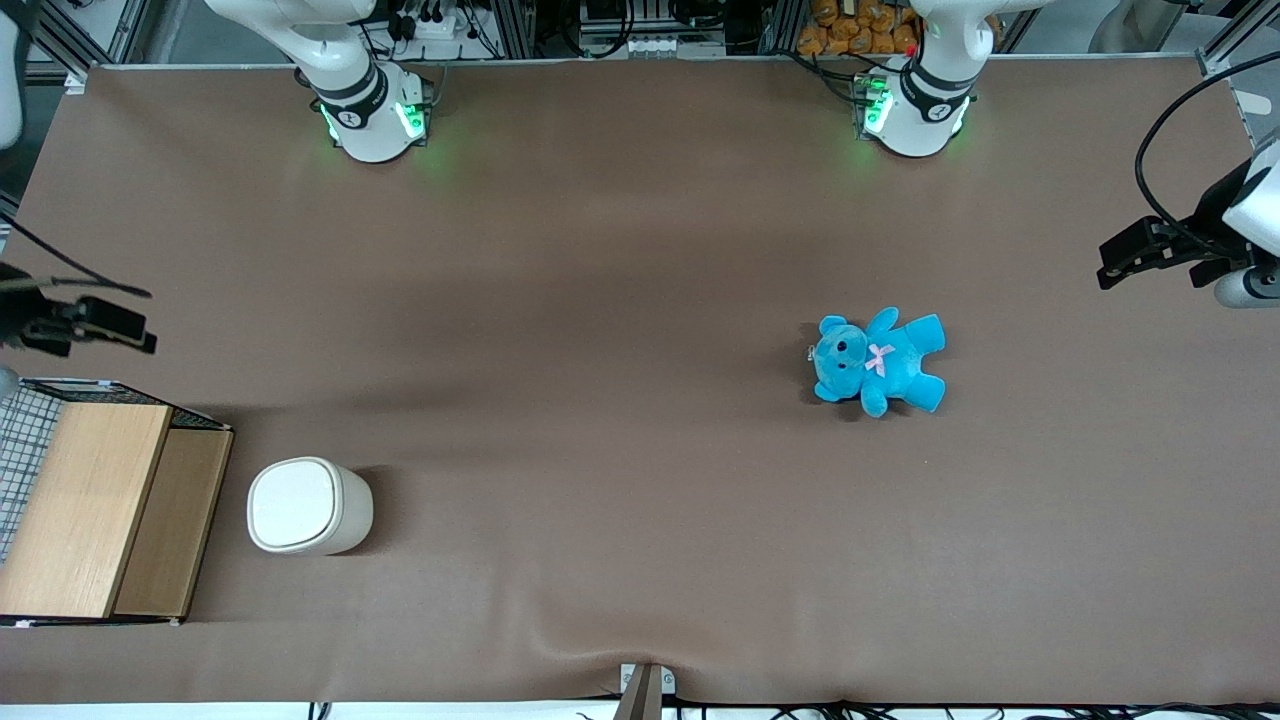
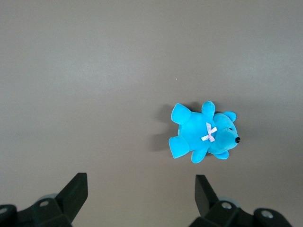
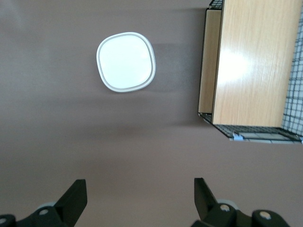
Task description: Open trash can with right arm
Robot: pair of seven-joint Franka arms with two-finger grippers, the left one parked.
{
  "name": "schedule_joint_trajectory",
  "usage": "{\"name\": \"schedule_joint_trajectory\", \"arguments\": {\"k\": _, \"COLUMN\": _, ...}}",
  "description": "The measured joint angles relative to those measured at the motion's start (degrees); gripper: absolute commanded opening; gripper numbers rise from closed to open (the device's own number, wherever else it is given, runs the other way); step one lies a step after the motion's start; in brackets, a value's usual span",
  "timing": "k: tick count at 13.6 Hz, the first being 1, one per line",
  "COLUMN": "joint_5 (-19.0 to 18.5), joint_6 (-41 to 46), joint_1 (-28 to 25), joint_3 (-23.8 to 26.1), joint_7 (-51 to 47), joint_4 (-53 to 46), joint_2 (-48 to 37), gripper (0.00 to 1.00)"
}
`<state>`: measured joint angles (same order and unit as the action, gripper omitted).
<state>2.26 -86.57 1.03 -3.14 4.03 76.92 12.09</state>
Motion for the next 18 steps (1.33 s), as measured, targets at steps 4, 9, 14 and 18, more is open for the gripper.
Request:
{"name": "schedule_joint_trajectory", "arguments": {"k": 4, "joint_5": 0.00, "joint_6": 0.41, "joint_1": 0.00, "joint_3": -0.02, "joint_7": -1.71, "joint_4": 4.38, "joint_2": -5.63, "gripper": 1.00}}
{"name": "schedule_joint_trajectory", "arguments": {"k": 9, "joint_5": -0.01, "joint_6": 0.75, "joint_1": 0.00, "joint_3": -0.15, "joint_7": -2.16, "joint_4": 10.22, "joint_2": -12.22, "gripper": 1.00}}
{"name": "schedule_joint_trajectory", "arguments": {"k": 14, "joint_5": -0.07, "joint_6": 0.05, "joint_1": 0.08, "joint_3": -0.55, "joint_7": -2.29, "joint_4": 10.79, "joint_2": -13.12, "gripper": 1.00}}
{"name": "schedule_joint_trajectory", "arguments": {"k": 18, "joint_5": -0.02, "joint_6": 0.04, "joint_1": 0.35, "joint_3": -1.20, "joint_7": -2.41, "joint_4": 10.80, "joint_2": -13.12, "gripper": 1.00}}
